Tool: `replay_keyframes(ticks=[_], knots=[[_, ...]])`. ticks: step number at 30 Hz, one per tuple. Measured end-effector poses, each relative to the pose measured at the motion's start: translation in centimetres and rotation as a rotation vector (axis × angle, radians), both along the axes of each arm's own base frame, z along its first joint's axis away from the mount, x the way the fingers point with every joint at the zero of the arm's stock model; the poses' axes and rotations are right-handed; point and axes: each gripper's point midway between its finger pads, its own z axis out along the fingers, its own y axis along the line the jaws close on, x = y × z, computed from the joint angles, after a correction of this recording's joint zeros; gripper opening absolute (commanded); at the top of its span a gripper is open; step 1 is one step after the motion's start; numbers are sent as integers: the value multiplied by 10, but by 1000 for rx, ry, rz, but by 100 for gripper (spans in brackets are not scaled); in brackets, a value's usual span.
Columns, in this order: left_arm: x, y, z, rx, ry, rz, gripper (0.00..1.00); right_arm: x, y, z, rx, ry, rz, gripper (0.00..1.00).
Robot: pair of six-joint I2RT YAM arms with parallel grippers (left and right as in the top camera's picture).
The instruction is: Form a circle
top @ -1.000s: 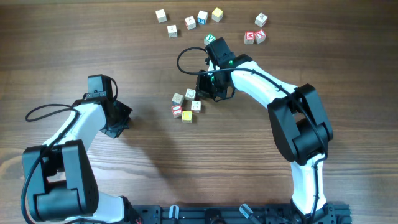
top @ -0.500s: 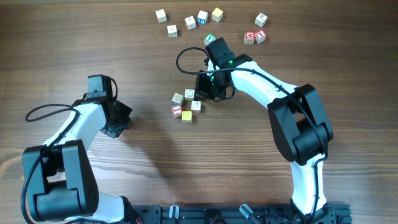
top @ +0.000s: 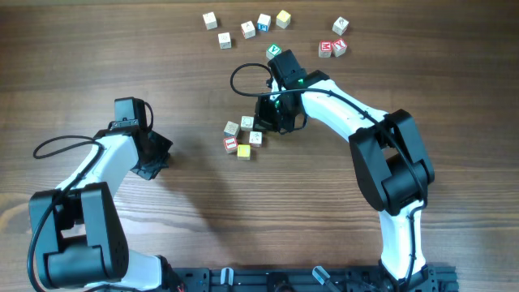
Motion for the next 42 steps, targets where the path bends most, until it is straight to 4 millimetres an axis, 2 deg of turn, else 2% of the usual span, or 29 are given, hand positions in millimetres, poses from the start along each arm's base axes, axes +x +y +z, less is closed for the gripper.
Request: replay_keyframes(ticks=[15,24,26,35,42], knots=[[0,0,0,0,0,0,4,-3,3,2,21,15,8,5],[0,0,0,0,0,0,4,10,-27,-14,-164,-51,-50,5],[0,0,0,0,0,0,4,6,-31,-16,-186,-37,-51,5],[0,0,0,0,0,0,4,-31,-47,-16,-252,125,-31,4],[0,0,0,0,0,0,4,-47,-29,-7,-134,204,6,4]])
